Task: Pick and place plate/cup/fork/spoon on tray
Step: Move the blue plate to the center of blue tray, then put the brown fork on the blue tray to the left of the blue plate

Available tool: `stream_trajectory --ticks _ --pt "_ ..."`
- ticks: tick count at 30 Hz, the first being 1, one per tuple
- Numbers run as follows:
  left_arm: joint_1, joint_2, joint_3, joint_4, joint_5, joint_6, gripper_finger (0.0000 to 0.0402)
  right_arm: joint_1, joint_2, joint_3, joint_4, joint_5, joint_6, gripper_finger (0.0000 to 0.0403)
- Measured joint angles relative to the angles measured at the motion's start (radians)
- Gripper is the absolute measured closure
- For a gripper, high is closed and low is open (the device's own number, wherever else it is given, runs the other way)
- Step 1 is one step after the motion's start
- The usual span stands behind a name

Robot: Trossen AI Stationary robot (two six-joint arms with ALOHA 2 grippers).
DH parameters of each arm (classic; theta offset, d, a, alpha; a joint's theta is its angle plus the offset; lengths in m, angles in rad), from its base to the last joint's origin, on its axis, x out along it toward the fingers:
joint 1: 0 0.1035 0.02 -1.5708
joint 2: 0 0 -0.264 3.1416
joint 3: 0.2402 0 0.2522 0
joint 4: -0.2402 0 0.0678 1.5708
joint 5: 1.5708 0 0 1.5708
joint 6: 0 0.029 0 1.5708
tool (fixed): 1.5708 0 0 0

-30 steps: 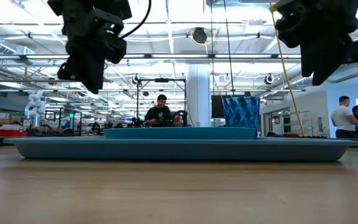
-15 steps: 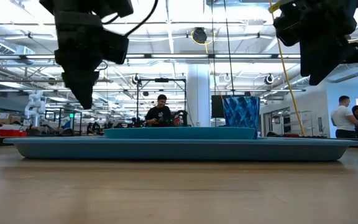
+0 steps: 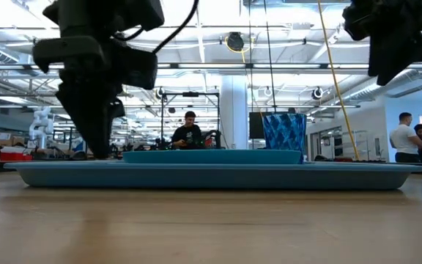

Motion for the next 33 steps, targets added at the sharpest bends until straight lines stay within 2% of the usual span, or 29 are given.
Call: stream_trajectory --ticks 9,16,23,26,30,33 --pt "0.020 0.024 0.011 0.073 -0.082 -0.016 0.0325 0.000 -0.080 0.000 -0.072 0.008 0.027 0.0275" --pt "0.070 0.023 0.011 0.074 -0.090 -0.015 0.0325 0.000 -0.087 0.000 -0.074 0.009 0.031 0.0275" --pt "0.081 0.023 0.011 0.072 -0.079 0.006 0.0325 0.000 -0.087 0.000 -0.074 0.008 0.042 0.0275" --pt "0.080 0.023 0.011 0.064 -0.039 0.006 0.0325 0.000 -0.087 0.000 -0.074 0.007 0.042 0.0275" --pt "0.072 0.021 0.011 -0.010 0.007 0.003 0.0325 0.000 -0.087 0.000 -0.072 0.007 0.043 0.0275" --pt "0.078 0.012 0.011 -0.081 0.020 -0.054 0.0325 0.000 -0.087 0.000 -0.051 0.007 0.046 0.0275"
